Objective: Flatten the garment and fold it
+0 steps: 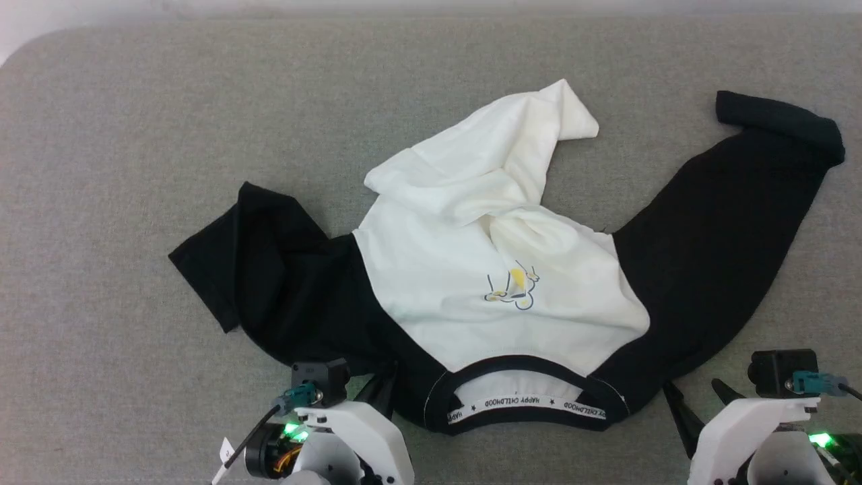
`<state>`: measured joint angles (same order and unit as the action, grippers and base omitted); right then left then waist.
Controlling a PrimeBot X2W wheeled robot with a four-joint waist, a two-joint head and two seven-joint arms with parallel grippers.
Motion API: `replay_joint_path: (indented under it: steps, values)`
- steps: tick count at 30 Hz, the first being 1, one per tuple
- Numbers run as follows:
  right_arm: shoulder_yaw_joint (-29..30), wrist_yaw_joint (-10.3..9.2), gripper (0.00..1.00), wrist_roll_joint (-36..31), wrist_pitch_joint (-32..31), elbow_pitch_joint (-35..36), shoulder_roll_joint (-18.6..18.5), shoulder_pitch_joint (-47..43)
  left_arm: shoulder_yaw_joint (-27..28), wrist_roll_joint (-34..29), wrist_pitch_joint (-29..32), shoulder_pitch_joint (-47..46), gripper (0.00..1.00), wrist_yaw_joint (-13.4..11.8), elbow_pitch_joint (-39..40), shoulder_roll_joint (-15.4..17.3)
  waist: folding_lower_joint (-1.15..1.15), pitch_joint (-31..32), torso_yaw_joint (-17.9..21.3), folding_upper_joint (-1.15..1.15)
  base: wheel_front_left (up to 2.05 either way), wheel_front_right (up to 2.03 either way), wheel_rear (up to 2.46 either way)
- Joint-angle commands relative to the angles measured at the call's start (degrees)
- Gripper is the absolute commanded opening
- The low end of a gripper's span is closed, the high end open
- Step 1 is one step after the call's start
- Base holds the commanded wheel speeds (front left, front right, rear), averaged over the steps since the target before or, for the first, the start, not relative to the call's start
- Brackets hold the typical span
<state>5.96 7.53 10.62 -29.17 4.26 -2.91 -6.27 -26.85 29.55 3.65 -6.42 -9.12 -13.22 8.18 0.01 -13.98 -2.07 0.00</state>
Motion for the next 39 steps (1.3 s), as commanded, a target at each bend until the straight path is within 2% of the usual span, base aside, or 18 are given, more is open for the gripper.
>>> replay_joint_path:
  steps: [1, 8, 18, 19, 20, 21, 29, 39]
  values:
    - [-0.21, -0.04, 1.0, -0.26, 0.26, 0.32, 0.03, 0.84, -0.08, -0.08, -0.17, -0.79, 0.0, 0.21, -0.24, -0.11, -0.01, -0.95, -0.45, 0.0, 0.0, 0.0, 0.0]
    - [-2.81, -0.04, 1.0, -3.48, -0.41, 1.09, 0.03, 3.67, -0.32, 0.08, -0.67, -2.2, 0.0, 0.55, -0.98, -0.42, -0.01, -2.83, -1.01, 0.0, 0.0, 0.0, 0.0]
    - [-6.63, -0.04, 1.0, -8.92, -4.9, 0.97, -0.61, 7.48, -0.92, 0.54, -1.67, -4.43, 0.0, 1.32, -2.57, -1.39, -0.01, -5.57, -2.68, 0.0, 0.0, 0.0, 0.0]
    - [-7.03, -0.04, 0.58, -9.42, -5.29, 0.63, -1.0, 7.92, -0.96, 0.57, -1.79, -4.65, 0.0, 1.39, -2.78, -1.45, -0.01, -5.81, -2.85, 0.0, 0.0, 0.0, 0.0]
    - [-7.42, -0.04, 0.27, -9.76, -5.7, 0.19, -1.37, 8.29, -1.01, 0.6, -1.89, -4.86, 0.0, 1.47, -2.99, -1.5, -0.01, -6.01, -3.02, 0.0, 0.0, 0.0, 0.0]
    - [-7.8, -0.04, 0.0, -10.02, -6.08, -0.31, -1.77, 8.59, -1.06, 0.63, -2.0, -5.06, 0.0, 1.54, -3.22, -1.56, -0.01, -6.19, -3.17, 0.0, 0.0, 0.0, 0.0]
    - [-7.86, -0.04, 0.0, -10.45, -5.6, -2.75, -3.34, 10.01, -0.88, 1.46, -3.12, -6.01, 0.0, 2.02, -4.61, -1.96, -0.01, -6.5, -3.65, 0.0, 0.0, 0.0, 0.0]
    - [-3.53, -0.04, 0.0, -7.26, 1.64, 0.53, -1.29, 9.64, 2.13, 3.67, -7.3, -4.3, 0.0, 2.0, -2.02, -1.21, -0.01, -3.03, -2.47, 0.0, 0.0, 0.0, 0.0]
